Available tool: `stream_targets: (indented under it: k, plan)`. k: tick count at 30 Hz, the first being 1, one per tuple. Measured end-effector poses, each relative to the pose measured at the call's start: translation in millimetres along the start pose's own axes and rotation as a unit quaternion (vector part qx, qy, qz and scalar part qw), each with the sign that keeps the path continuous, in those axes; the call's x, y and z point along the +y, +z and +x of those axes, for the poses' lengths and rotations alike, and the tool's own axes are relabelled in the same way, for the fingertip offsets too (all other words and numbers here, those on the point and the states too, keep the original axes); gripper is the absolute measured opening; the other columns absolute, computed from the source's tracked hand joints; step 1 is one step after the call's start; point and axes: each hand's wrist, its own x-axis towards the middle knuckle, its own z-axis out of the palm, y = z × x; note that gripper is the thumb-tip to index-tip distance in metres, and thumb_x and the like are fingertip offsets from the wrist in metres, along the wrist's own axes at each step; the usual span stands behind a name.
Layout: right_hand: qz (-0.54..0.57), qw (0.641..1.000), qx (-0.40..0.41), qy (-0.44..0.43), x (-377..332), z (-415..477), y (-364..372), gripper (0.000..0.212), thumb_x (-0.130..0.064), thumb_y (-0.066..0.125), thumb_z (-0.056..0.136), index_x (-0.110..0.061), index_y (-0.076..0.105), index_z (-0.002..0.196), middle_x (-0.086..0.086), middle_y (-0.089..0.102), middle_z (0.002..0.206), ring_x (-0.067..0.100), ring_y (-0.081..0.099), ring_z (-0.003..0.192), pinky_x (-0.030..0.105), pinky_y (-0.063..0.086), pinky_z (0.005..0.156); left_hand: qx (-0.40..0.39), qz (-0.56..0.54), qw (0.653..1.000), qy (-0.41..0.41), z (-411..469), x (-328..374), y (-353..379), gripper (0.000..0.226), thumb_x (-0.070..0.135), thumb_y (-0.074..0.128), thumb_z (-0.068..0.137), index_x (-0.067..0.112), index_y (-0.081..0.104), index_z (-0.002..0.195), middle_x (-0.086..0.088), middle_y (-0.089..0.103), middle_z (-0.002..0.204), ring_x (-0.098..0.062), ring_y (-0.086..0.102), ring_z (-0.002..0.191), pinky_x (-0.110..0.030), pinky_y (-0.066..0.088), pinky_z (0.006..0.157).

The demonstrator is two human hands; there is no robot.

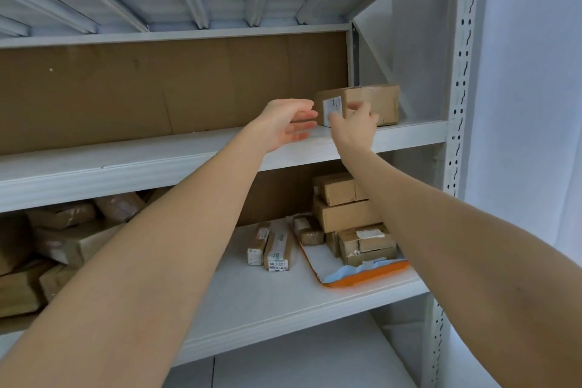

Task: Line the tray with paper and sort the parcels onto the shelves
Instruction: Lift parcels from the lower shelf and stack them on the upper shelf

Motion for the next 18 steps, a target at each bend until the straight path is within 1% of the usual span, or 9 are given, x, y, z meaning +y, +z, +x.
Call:
stream_targets:
  k: [2,4,6,9,10,12,14,16,18]
  plan:
    - [0.010,1.000,-0.017,-0.002,2.1,-20.7,7.3,0.036,-0.028,0.065,0.091,-0.022,0.045,0.121,0.004,0.047,0.130,0.019,0.051,0.115,0.031,0.052,0.093,-0.024,0.002,1.000,-0.017,-18.0,-10.2,-13.8,0.025,0.018,0.059,0.093,0.013,0.063,0.117,-0.005,0.068,0.111,-0.019,0.067,0.097,-0.029,0.057,0.076]
    - [0.019,0.999,-0.041,-0.015,5.7,-41.7,15.3,0.028,-0.026,0.064,0.091,-0.024,0.044,0.111,0.002,0.050,0.125,0.017,0.053,0.109,0.026,0.051,0.086,-0.049,0.003,0.998,-0.046,-34.8,-21.9,-27.8,0.023,0.019,0.058,0.094,0.012,0.065,0.115,-0.005,0.069,0.108,-0.019,0.067,0.098,-0.030,0.057,0.080]
    - [0.010,0.997,-0.069,-0.035,11.1,-62.5,24.4,0.024,-0.023,0.063,0.092,-0.025,0.042,0.105,0.001,0.054,0.117,0.016,0.057,0.101,0.027,0.052,0.082,-0.067,0.008,0.994,-0.087,-50.4,-35.2,-43.7,0.020,0.020,0.057,0.094,0.013,0.066,0.111,-0.004,0.071,0.104,-0.019,0.068,0.096,-0.032,0.056,0.082]
    - [-0.016,0.992,-0.110,-0.052,19.4,-91.0,36.9,0.016,-0.021,0.059,0.092,-0.023,0.045,0.100,-0.001,0.057,0.105,0.015,0.058,0.090,0.032,0.053,0.079,-0.067,0.022,0.987,-0.144,-69.2,-57.2,-69.1,0.019,0.018,0.058,0.093,0.011,0.067,0.108,-0.006,0.072,0.101,-0.019,0.068,0.095,-0.033,0.055,0.083]
    - [-0.016,0.990,-0.127,-0.051,22.4,-100.9,42.0,0.014,-0.019,0.057,0.092,-0.023,0.046,0.098,-0.001,0.057,0.101,0.015,0.057,0.087,0.033,0.052,0.076,-0.054,0.030,0.985,-0.158,-75.5,-65.4,-78.1,0.020,0.017,0.058,0.092,0.010,0.067,0.109,-0.006,0.072,0.102,-0.020,0.068,0.096,-0.034,0.055,0.083]
    - [-0.017,0.987,-0.155,-0.050,29.9,-115.1,48.6,0.010,-0.017,0.056,0.091,-0.021,0.048,0.097,-0.002,0.057,0.097,0.014,0.056,0.082,0.029,0.046,0.069,-0.014,0.048,0.984,-0.172,-83.3,-81.2,-89.8,0.024,0.016,0.062,0.090,0.009,0.066,0.113,-0.008,0.071,0.108,-0.021,0.068,0.099,-0.034,0.056,0.083]
    - [-0.024,0.982,-0.180,-0.045,38.3,-128.1,58.8,0.010,-0.017,0.056,0.091,-0.021,0.050,0.098,-0.001,0.058,0.098,0.013,0.055,0.081,0.026,0.041,0.065,0.041,0.066,0.981,-0.178,-89.2,-98.2,-101.6,0.028,0.014,0.063,0.090,0.009,0.064,0.118,-0.008,0.070,0.111,-0.022,0.067,0.102,-0.034,0.056,0.084]
    - [-0.035,0.978,-0.200,-0.036,47.7,-138.2,72.8,0.012,-0.019,0.057,0.091,-0.021,0.051,0.102,0.000,0.059,0.103,0.014,0.058,0.086,0.027,0.045,0.068,0.092,0.080,0.975,-0.185,-91.8,-114.9,-114.3,0.031,0.013,0.061,0.091,0.009,0.061,0.122,-0.008,0.069,0.110,-0.021,0.065,0.102,-0.034,0.055,0.085]
    - [-0.048,0.973,-0.223,-0.020,56.6,-145.9,88.3,0.020,-0.023,0.059,0.092,-0.020,0.052,0.110,0.002,0.058,0.110,0.016,0.058,0.091,0.028,0.046,0.071,0.131,0.080,0.969,-0.192,-90.7,-129.9,-128.3,0.032,0.011,0.061,0.091,0.009,0.060,0.123,-0.007,0.068,0.109,-0.020,0.065,0.101,-0.033,0.056,0.083]
